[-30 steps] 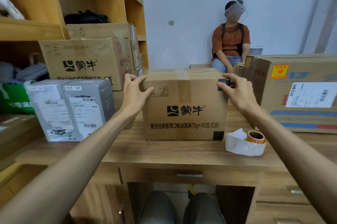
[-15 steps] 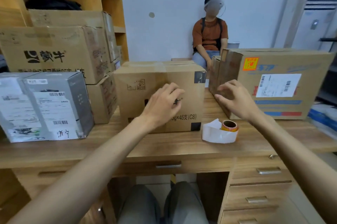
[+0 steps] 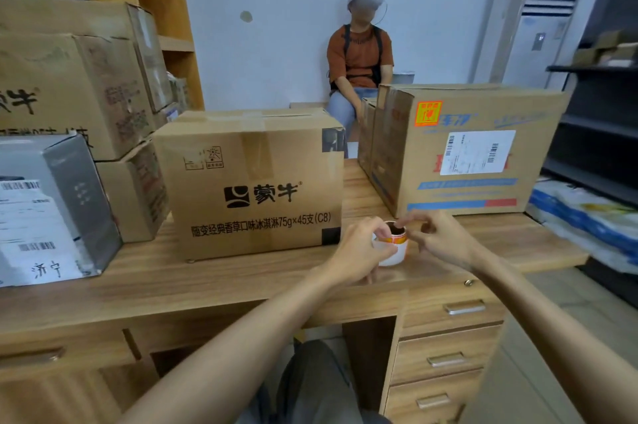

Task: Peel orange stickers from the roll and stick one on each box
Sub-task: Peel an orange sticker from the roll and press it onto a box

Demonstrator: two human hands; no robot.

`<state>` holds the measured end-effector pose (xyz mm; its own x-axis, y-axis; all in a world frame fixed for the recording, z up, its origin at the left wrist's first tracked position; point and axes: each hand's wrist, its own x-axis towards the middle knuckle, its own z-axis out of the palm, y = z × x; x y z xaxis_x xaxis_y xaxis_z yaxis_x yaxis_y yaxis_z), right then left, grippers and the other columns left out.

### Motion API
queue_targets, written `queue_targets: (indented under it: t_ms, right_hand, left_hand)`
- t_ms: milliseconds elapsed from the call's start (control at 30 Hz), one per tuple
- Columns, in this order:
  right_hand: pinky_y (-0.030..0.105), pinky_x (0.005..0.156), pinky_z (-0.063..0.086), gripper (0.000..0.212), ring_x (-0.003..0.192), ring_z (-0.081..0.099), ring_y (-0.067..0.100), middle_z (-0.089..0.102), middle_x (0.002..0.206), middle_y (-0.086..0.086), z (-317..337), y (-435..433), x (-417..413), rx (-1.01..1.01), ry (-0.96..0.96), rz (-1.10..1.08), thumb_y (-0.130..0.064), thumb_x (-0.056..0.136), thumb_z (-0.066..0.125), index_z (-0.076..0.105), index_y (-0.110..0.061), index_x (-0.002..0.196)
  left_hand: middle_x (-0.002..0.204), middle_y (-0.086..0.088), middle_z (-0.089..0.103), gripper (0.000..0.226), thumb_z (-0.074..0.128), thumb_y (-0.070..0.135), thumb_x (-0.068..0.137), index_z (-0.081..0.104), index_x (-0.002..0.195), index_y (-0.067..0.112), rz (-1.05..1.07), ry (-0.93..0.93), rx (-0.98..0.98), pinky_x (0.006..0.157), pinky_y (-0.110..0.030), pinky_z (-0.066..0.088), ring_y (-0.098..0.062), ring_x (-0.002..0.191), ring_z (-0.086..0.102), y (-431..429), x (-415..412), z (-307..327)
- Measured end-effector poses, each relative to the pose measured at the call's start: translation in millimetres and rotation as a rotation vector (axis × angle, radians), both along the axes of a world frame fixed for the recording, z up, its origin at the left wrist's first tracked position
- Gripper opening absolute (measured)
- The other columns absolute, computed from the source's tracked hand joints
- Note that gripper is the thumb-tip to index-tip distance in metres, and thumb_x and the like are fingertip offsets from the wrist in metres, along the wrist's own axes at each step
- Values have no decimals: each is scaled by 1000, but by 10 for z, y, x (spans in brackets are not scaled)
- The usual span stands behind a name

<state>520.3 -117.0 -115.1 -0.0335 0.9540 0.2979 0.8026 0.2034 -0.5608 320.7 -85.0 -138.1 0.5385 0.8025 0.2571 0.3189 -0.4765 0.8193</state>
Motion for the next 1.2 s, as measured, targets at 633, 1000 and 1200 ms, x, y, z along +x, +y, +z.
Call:
queue_targets:
  t_ms: [633, 1000, 1200]
  right_hand:
    - [19, 62, 36, 11, 72, 52, 12, 60, 84, -5, -258, 78, -132, 111, -128, -42, -21, 86, 75, 66, -16, 82]
    - [38, 60, 51, 32, 84, 60, 20, 46, 115, -1, -430, -76, -330, 287, -262, -177, -31, 89, 69, 56, -17, 115]
    - [32, 50, 40, 20, 70, 61, 23, 53, 99, -4, -499, -213, -554, 331, -331, -167, -35, 92, 64, 54, -18, 91]
  left_hand:
    - [74, 17, 57, 15, 56, 28, 101, 70, 99, 25, 9, 175, 239, 64, -29, 37, 1, 69, 50, 316, -243, -157]
    - [92, 16, 58, 18, 61, 27, 100, 74, 106, 17, 80, 39, 87, 59, -24, 45, -6, 78, 54, 312, -270, -237]
    - [92, 6, 63, 14, 68, 27, 96, 76, 99, 15, 129, -102, -23, 70, -39, 52, -12, 73, 55, 321, -284, -336]
